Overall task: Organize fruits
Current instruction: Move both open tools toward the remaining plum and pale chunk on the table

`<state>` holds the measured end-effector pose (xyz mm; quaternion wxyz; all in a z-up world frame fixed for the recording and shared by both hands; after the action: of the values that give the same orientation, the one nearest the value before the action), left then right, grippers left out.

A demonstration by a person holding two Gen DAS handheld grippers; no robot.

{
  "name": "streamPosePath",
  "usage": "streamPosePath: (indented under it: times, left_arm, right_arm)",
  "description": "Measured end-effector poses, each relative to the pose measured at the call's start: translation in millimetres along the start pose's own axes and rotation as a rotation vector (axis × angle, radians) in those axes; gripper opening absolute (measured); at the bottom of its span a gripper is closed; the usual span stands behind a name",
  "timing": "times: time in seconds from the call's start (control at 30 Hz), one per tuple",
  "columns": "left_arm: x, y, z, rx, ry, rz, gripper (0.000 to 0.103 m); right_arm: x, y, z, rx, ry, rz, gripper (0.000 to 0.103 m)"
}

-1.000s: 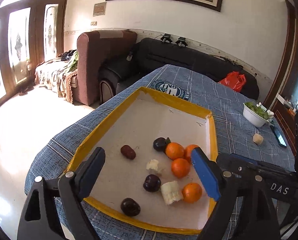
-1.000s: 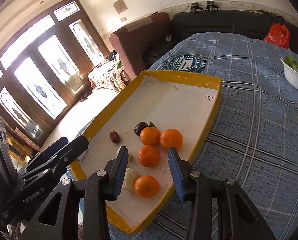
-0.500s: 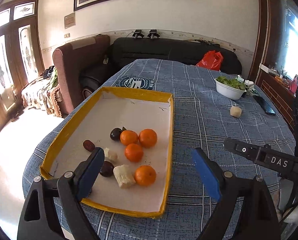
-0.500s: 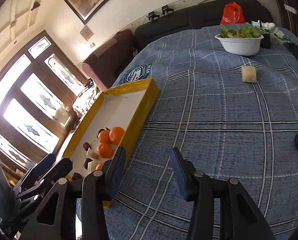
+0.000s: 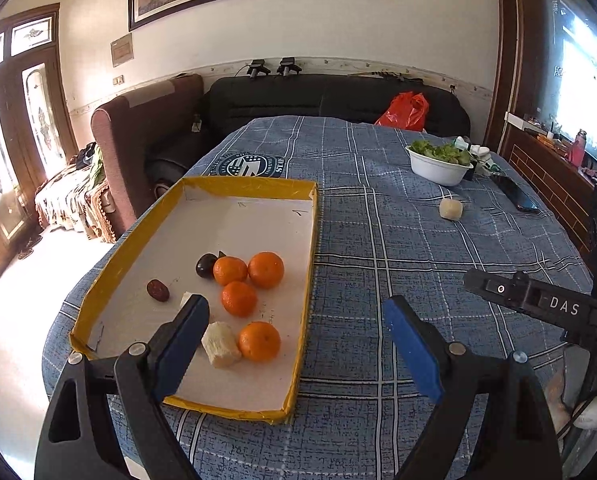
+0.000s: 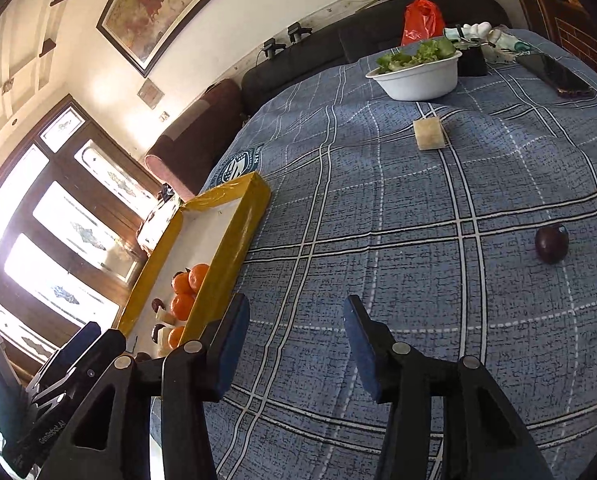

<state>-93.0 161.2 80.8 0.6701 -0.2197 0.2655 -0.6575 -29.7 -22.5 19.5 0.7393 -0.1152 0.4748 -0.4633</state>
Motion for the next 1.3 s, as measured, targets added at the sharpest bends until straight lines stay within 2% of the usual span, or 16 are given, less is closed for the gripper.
streamPosePath:
  times: [1.1, 1.3]
  left_arm:
    - [21.5, 16.9, -8.3, -0.052, 0.024, -0.068, 0.089]
    - [38.9, 19.3, -14.0, -0.093, -0.01, -0.206, 0.089]
  right_arm:
    - [33.9, 1.6, -4.1, -0.006, 0.059, -0.032, 0.057]
    - [72.7, -38.2, 3.4, 0.072, 0.085, -0.093, 0.057]
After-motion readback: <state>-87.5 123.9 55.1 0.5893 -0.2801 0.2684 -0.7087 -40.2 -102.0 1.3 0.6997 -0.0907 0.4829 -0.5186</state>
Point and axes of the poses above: each gripper's, at about its wrist camera, not at the fingertips, and y roughly the way its jaws point, x to its right, z to its top, the point moved 5 cm from there along y, roughly the way its jaws point, and after that the axes turned 4 degrees about y, right-handed, at the moved point
